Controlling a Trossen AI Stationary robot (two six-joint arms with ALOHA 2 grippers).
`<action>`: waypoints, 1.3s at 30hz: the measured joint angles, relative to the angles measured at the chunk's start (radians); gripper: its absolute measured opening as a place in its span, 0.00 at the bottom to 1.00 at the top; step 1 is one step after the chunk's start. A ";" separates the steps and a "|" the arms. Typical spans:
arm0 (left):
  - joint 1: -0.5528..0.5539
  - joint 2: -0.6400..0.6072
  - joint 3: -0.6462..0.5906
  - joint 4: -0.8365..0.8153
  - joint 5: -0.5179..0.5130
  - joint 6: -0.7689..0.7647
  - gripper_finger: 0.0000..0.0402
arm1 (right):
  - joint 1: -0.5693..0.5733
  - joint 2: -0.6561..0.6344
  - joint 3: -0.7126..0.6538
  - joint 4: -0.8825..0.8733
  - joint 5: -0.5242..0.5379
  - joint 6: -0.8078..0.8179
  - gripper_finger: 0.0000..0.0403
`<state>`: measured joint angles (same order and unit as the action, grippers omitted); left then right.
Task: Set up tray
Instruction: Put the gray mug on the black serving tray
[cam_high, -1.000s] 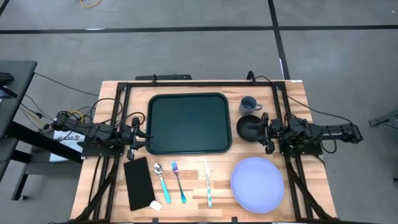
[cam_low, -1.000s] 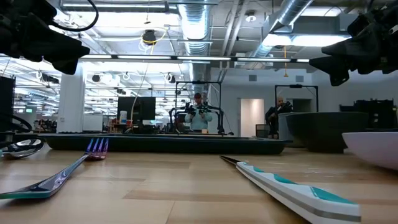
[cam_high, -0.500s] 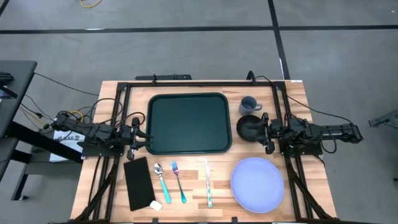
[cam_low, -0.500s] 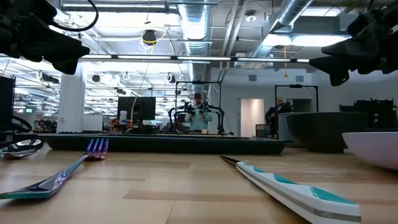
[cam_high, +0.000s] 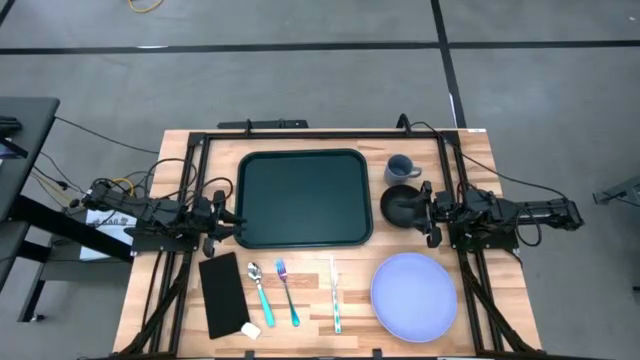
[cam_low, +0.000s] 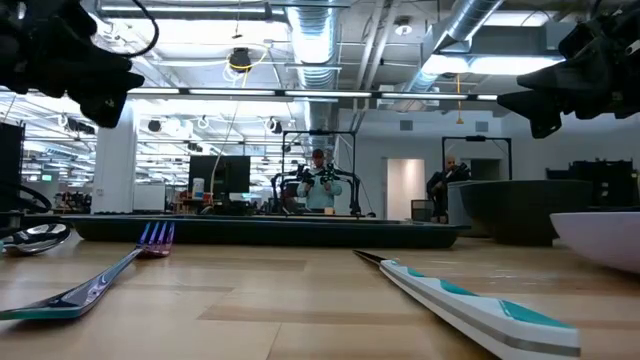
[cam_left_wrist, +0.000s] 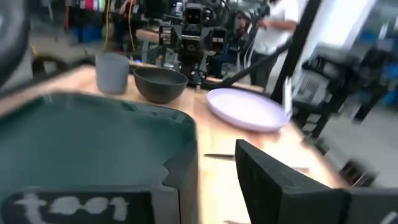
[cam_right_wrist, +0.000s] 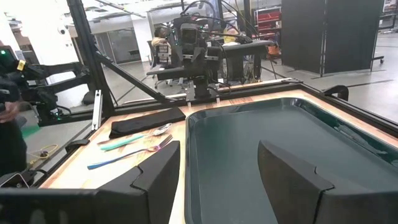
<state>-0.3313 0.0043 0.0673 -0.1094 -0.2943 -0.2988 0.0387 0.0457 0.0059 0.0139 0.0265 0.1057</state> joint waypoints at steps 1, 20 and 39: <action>0.000 0.000 0.000 0.000 0.000 -0.050 0.24 | 0.000 0.000 0.000 0.000 0.000 0.000 0.51; 0.000 0.000 0.001 0.015 -0.455 -0.776 0.24 | -0.016 0.000 0.000 0.029 0.027 -0.006 0.51; 0.000 0.000 0.003 0.282 -0.634 -0.735 0.24 | -0.003 0.001 0.011 0.383 0.339 0.926 0.51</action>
<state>-0.3313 0.0044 0.0700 0.1723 -0.9287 -1.0340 0.0358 0.0469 0.0171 0.3974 0.3657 1.0318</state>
